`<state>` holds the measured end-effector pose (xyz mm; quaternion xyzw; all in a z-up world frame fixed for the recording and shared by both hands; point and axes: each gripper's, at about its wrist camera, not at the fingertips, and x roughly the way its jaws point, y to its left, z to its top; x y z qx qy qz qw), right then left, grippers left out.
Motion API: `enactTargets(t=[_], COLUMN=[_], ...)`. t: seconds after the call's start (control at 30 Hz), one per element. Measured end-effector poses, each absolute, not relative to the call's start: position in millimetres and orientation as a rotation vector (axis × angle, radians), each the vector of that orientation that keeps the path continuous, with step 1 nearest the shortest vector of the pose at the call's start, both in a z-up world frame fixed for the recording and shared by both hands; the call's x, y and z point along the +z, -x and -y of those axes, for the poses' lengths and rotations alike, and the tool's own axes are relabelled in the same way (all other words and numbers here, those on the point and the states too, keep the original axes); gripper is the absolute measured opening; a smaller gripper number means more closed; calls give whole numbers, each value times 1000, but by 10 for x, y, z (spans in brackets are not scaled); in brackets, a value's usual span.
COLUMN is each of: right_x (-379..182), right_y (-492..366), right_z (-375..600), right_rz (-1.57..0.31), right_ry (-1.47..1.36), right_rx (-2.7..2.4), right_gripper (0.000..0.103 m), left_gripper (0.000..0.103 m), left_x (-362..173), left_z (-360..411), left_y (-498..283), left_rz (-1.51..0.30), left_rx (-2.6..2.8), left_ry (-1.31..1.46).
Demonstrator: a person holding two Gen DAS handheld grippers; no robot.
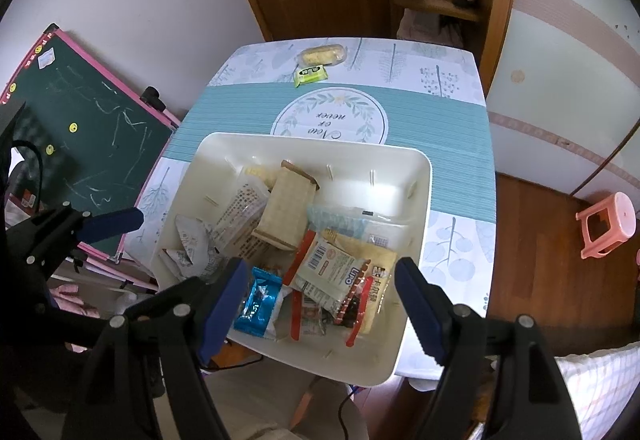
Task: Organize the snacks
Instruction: 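Move both grippers back over the yellow cake and green pack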
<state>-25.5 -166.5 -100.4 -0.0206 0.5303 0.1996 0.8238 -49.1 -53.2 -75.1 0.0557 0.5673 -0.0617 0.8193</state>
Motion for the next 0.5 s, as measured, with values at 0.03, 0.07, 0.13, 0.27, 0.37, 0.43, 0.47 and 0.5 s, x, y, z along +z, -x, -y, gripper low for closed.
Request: enactTargets(t=[0.03, 0.07, 0.13, 0.27, 0.37, 0.43, 0.47, 0.5], right_x=[-1007, -1013, -1024, -1050, -1075, -1086, -1079, -1069], right_y=[243, 232, 210, 158, 119, 85, 62, 37], right_z=[1662, 1656, 1642, 1567, 1527, 1508, 1513, 1516], right_rz=[-1131, -1134, -1141, -1152, -1158, -1162, -1159, -1155], right_ry=[43, 43, 44, 48, 50, 50, 40, 34], right_rx=[423, 423, 423, 422, 422, 417, 415, 409], right_gripper=[76, 76, 76, 76, 76, 76, 76, 76], left_gripper=[77, 77, 77, 77, 77, 77, 77, 77], left_x=[-760, -764, -768, -784, -788, -784, -776, -771], left_z=[511, 502, 483, 424, 347, 287, 260, 238], left_y=[484, 481, 471, 438, 368, 303, 270, 236], left_rz=[-1211, -1213, -1214, -1212, -1207, -1203, -1199, -1196], left_rx=[-133, -134, -136, -136, -128, -122, -117, -114], left_ry=[-116, -114, -114, -110, -100, -95, -91, -89])
